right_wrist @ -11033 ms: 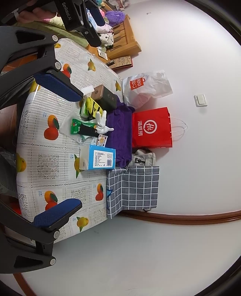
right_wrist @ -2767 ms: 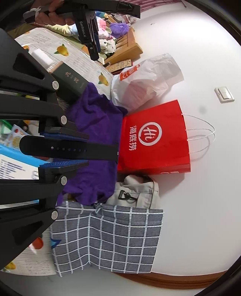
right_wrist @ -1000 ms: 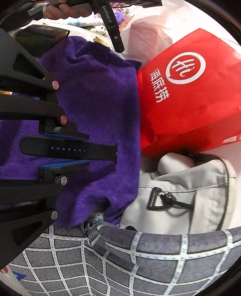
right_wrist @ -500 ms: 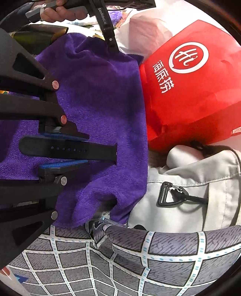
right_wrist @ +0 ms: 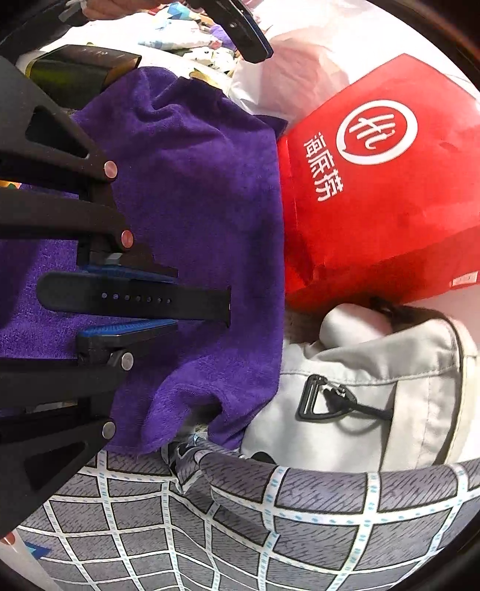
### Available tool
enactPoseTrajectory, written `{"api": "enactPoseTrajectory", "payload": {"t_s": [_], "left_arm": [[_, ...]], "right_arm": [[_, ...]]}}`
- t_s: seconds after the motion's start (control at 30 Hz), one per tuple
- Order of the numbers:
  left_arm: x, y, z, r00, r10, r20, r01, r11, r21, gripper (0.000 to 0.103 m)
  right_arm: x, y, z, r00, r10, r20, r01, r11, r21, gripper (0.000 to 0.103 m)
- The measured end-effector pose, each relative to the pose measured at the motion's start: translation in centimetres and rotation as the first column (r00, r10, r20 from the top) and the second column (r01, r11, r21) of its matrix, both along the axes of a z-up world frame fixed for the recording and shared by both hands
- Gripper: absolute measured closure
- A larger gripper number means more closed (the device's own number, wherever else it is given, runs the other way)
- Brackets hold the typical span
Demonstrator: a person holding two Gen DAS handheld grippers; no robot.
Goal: Organize soft objects
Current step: 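Lower the strap onto the purple towel and open the right tool, then lower the foam block onto the towel and open the left tool while the right tool returns to the items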
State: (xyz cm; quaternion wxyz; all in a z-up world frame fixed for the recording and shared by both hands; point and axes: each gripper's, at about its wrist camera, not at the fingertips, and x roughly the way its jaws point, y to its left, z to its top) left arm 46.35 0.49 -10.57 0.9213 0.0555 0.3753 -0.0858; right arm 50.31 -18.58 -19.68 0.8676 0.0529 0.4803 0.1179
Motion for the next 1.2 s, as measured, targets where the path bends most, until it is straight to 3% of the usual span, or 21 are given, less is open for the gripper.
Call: {"api": "enactPoseTrajectory", "payload": {"t_s": [0.2,0.5,0.63,0.7,0.8,0.83,0.87,0.97,1.1,1.13,1.17,1.2], "left_arm": [[-4.0,0.5,-1.1,0.994,-0.001,-0.107,-0.006,0.998,-0.057,0.058],[-14.9,1.7,-3.1,0.97,0.008,-0.245,-0.015,1.0,-0.027,0.058],[-18.1,3.1,-3.8,0.964,0.105,-0.243,-0.086,0.992,0.088,0.043],[-19.4,4.6,-4.6,0.954,0.178,-0.24,-0.143,0.977,0.159,0.04],[-21.0,6.4,-5.6,0.949,0.181,-0.259,-0.155,0.981,0.118,0.038],[-21.3,6.8,-6.0,0.949,0.165,-0.27,-0.146,0.985,0.089,0.032],[-21.6,6.9,-6.5,0.95,0.144,-0.277,-0.129,0.989,0.072,0.028],[-21.7,6.3,-8.4,0.951,0.113,-0.289,-0.079,0.989,0.128,0.028],[-20.9,5.8,-10.6,0.943,0.125,-0.308,-0.07,0.981,0.183,0.028],[-20.7,5.9,-11.0,0.941,0.13,-0.312,-0.076,0.981,0.179,0.036],[-20.7,6.1,-11.3,0.939,0.131,-0.318,-0.08,0.982,0.169,0.062],[-20.6,6.3,-11.5,0.933,0.134,-0.335,-0.086,0.984,0.153,0.076]], "right_arm": [[0.5,-0.5,-0.6,0.999,-0.015,-0.036,0.017,0.999,0.032,0.082],[0.4,0.0,-0.4,1.0,0.003,-0.026,-0.003,1.0,0.012,0.082],[0.3,0.1,-0.1,1.0,0.007,-0.018,-0.007,1.0,0.012,0.082],[0.2,0.4,0.0,1.0,0.026,-0.018,-0.026,1.0,0.0,0.081],[0.0,0.9,0.2,0.999,0.046,-0.006,-0.046,0.999,-0.01,0.081],[-0.1,1.0,0.3,0.999,0.053,-0.002,-0.053,0.999,-0.002,0.08],[-0.1,1.0,0.4,0.998,0.058,-0.001,-0.058,0.998,0.006,0.077],[-0.3,1.2,0.7,0.998,0.057,0.016,-0.057,0.998,0.0,0.053],[-0.6,0.9,1.5,0.998,0.05,0.035,-0.05,0.999,0.003,0.051],[-0.7,0.8,1.7,0.998,0.048,0.04,-0.048,0.999,0.003,0.051],[-0.8,0.7,2.0,0.998,0.044,0.047,-0.044,0.999,0.001,0.051],[-0.9,0.5,2.2,0.998,0.041,0.052,-0.041,0.999,-0.001,0.051]]}}
